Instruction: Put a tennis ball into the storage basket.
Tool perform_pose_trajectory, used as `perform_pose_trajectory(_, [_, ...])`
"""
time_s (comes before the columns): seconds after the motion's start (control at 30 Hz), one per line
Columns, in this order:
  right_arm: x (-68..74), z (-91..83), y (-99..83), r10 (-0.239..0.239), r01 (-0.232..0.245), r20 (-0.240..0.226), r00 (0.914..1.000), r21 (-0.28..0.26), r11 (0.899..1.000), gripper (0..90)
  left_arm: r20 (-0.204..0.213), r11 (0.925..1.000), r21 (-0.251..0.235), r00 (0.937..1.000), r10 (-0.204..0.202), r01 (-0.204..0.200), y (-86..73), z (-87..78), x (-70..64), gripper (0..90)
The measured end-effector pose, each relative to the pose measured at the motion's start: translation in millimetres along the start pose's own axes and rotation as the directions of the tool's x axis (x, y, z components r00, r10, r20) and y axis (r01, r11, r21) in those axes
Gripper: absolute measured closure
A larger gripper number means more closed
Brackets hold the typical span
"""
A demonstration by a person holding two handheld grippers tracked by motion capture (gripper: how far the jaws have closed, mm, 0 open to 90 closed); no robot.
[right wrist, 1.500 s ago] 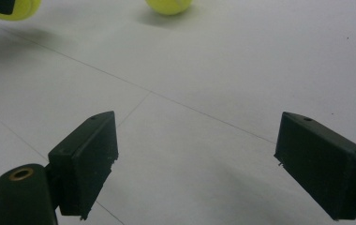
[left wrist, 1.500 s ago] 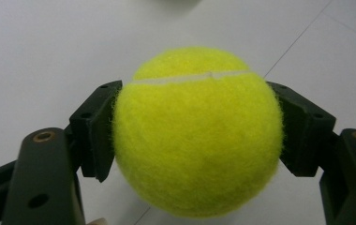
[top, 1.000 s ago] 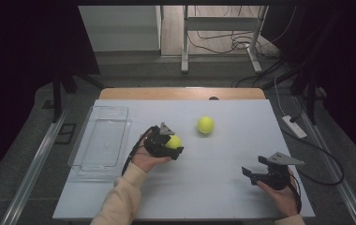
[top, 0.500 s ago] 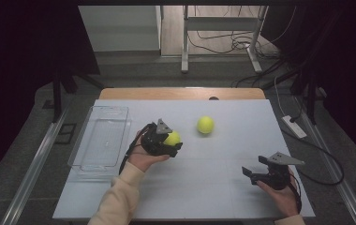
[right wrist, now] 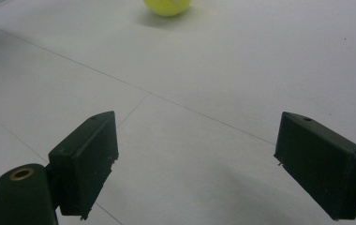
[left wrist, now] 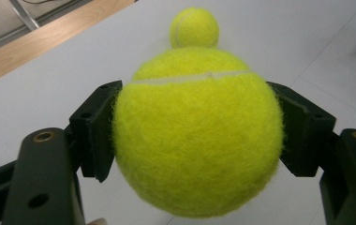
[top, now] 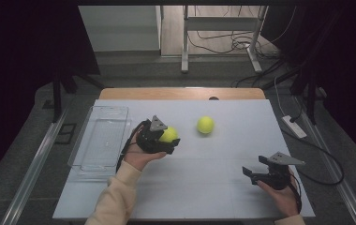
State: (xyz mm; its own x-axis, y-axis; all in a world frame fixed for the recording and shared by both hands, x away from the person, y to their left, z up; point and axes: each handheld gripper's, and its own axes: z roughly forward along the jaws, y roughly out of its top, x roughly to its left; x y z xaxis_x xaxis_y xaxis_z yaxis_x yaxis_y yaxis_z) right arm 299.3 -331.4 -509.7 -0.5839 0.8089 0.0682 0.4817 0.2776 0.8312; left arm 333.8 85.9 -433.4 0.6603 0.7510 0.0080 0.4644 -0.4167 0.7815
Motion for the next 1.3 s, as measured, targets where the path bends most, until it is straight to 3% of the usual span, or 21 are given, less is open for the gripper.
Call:
perform_pose_trajectory(0.7, [-0.4,-0.1,0.0,0.001,-0.001,0.0,1.0,-0.004,1.0,13.6,-0.037,0.9988,-0.036,0.9987,-0.033,0.032,2.1,-18.8,14.9,26.7])
perform_pose_trajectory(1.3, [-1.9,0.1,0.2,0.004,-0.004,0.007,1.0,-0.002,1.0,13.7,-0.072,0.9979,-0.031,0.9957,-0.058,0.056,-2.8,-28.2,30.2,26.7])
